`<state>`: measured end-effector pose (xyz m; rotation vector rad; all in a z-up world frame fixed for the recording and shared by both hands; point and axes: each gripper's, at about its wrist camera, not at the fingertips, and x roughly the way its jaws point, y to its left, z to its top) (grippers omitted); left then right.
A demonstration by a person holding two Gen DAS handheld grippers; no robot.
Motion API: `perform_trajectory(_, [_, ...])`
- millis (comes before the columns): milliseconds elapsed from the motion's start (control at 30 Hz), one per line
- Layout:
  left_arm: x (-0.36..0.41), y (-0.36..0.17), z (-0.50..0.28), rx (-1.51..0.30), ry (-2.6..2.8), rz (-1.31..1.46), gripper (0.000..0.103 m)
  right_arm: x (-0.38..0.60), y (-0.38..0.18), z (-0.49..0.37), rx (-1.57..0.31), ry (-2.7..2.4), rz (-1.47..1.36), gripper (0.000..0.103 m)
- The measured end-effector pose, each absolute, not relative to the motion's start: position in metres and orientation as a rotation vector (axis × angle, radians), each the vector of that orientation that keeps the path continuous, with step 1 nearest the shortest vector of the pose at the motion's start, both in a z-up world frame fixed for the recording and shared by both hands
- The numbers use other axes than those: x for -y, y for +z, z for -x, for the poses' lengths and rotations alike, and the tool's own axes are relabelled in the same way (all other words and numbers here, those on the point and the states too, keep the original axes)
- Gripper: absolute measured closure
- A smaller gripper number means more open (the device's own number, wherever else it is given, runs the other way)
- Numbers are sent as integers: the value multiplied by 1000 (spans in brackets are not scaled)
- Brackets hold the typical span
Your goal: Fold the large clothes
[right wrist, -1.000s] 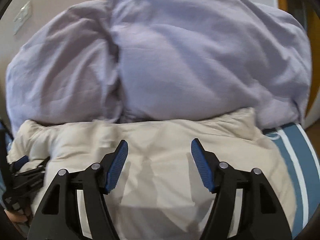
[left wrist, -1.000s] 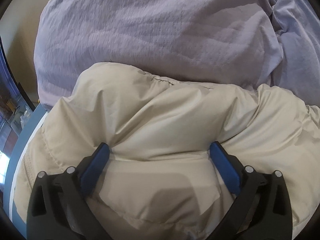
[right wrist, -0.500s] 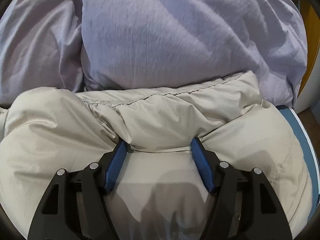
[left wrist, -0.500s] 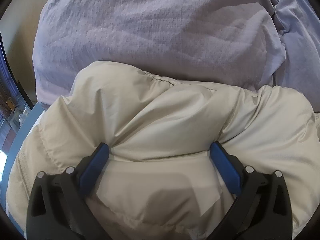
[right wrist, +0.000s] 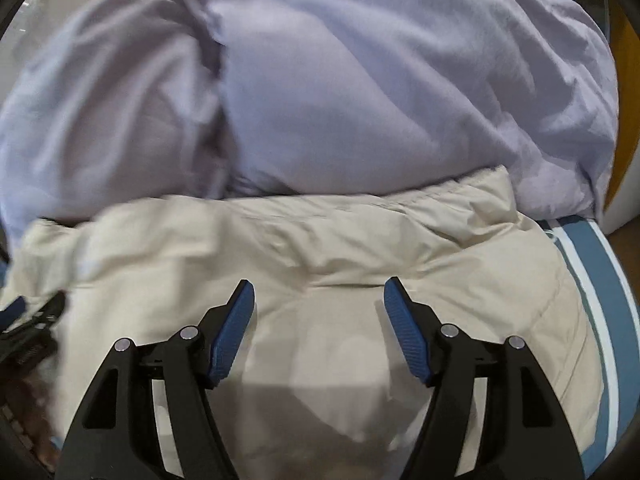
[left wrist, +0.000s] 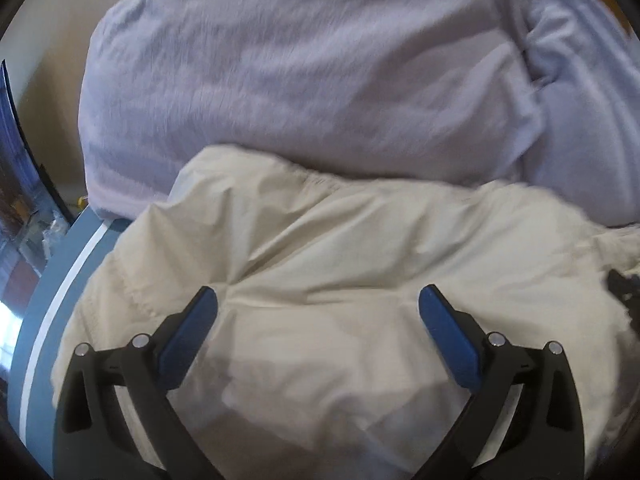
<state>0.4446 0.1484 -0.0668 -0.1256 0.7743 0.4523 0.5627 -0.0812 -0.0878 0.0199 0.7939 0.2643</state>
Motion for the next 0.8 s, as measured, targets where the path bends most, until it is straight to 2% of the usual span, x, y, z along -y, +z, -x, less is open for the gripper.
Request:
perform_trajectory(67, [-135,-56,-442,-737,430,102,3,70,-81,-556,-769,289,-13,29])
perform_trajectory(167, [-123,-53,-451,-725,434,56,3,54,-81,-551,-762,307,4,28])
perform_trajectory(500, [-144,-92,-475,-773,463,92,2,48,-122,-563,-804,266,3,28])
perform_trajectory(800, [-151,-108,-482,-766,463,89,2,49,-129,-560,-812,243,4,27])
